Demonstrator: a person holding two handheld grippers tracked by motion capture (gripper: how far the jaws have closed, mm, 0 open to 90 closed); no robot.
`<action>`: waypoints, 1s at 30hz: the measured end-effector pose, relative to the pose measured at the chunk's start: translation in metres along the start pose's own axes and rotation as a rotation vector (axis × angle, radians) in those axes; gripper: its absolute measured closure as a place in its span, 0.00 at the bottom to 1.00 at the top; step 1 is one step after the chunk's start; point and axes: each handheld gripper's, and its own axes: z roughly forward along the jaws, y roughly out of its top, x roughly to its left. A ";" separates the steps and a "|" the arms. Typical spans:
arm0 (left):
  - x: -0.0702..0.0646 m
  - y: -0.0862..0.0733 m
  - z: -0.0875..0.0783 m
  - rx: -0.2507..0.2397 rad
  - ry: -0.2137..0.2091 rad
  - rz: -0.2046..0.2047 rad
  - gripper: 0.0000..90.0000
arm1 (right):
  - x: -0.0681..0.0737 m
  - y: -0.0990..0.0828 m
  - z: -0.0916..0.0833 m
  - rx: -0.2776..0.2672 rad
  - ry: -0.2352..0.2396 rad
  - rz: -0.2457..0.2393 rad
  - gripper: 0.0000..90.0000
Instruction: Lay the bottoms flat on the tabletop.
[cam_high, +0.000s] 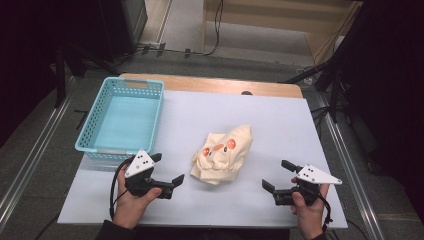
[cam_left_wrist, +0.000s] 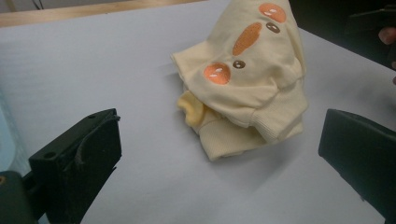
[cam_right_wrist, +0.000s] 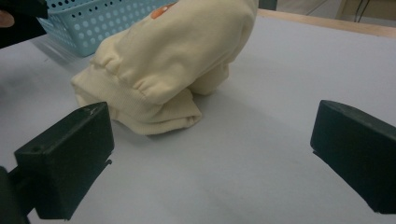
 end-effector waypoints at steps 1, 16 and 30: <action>-0.001 0.000 0.002 0.004 -0.002 0.001 0.00 | 0.001 0.001 0.001 0.002 0.002 0.000 0.00; -0.015 0.008 0.032 0.042 -0.064 0.022 0.03 | 0.015 0.020 0.022 -0.003 0.046 -0.036 0.00; -0.019 0.007 0.059 0.073 -0.110 0.012 0.15 | 0.022 0.030 0.042 0.006 0.074 -0.037 0.00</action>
